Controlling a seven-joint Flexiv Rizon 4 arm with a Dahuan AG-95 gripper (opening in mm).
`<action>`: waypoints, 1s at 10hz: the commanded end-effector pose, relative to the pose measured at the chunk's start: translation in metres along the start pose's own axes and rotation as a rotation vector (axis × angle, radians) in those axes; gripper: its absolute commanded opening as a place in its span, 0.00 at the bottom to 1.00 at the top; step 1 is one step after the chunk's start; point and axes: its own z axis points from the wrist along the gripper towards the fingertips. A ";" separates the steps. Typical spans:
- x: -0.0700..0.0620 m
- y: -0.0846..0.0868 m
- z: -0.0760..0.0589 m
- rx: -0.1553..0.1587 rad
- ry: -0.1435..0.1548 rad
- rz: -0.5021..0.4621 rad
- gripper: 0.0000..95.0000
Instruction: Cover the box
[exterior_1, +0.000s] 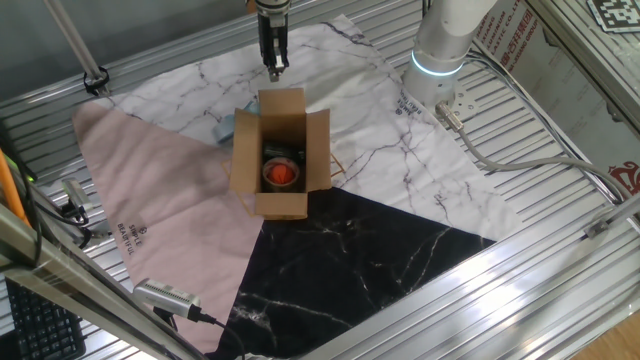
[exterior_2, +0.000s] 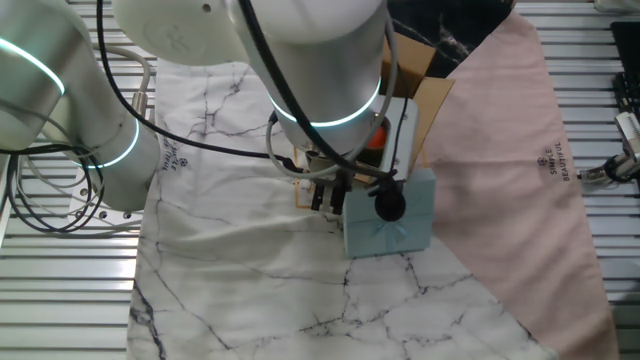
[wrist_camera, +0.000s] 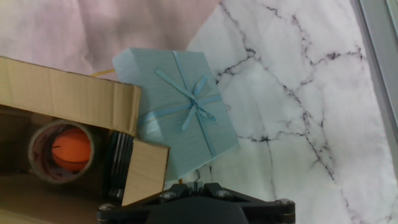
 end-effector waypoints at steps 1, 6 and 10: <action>-0.001 0.001 0.001 -0.003 0.002 0.000 0.00; -0.004 0.005 0.004 -0.007 -0.001 0.001 0.00; -0.004 0.006 0.004 -0.009 -0.002 0.003 0.00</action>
